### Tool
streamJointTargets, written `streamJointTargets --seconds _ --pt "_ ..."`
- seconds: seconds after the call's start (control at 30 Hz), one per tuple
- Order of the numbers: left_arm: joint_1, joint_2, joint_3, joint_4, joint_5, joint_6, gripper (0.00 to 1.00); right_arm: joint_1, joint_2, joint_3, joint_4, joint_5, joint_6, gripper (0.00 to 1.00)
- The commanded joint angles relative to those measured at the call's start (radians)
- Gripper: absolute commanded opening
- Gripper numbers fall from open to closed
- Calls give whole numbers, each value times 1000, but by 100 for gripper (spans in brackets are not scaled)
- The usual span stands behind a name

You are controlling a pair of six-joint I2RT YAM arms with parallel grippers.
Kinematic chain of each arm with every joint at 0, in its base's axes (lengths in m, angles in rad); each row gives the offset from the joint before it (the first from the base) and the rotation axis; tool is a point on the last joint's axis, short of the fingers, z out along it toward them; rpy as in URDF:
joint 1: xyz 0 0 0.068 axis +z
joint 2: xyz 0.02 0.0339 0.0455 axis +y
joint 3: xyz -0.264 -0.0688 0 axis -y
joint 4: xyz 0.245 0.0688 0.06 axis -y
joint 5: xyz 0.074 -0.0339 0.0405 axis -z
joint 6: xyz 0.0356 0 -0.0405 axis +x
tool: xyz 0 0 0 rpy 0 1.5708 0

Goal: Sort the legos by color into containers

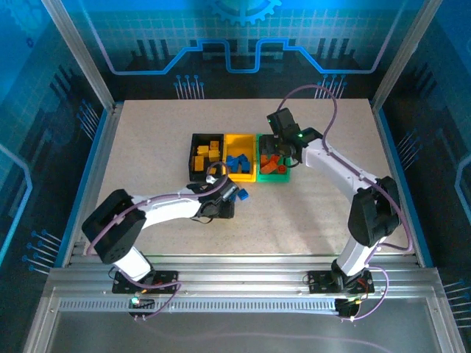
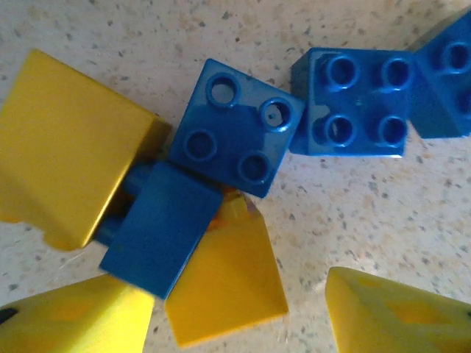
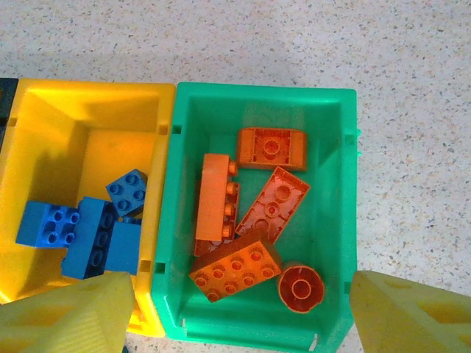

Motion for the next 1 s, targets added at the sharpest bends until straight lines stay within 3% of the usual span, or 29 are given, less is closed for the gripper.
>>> streamJointTargets --seconds 0.0,0.27,0.43,0.6,0.77,0.97 --pt "-23 37 40 39 -70 31 58 -12 -49 -20 39 -21 15 78" --pt "-59 70 66 24 -135 46 33 -28 -90 -67 54 -30 23 78" --pt "-113 -34 50 -22 -130 22 27 -45 -114 -95 59 -44 33 78" --pt "-106 -223 41 -41 -79 -24 29 -49 -135 -128 69 -56 43 78" --pt "69 -291 107 -70 -28 16 29 -49 -145 -168 79 -75 59 78" --pt "285 -103 288 -59 10 91 29 -49 -146 -202 76 -82 81 78"
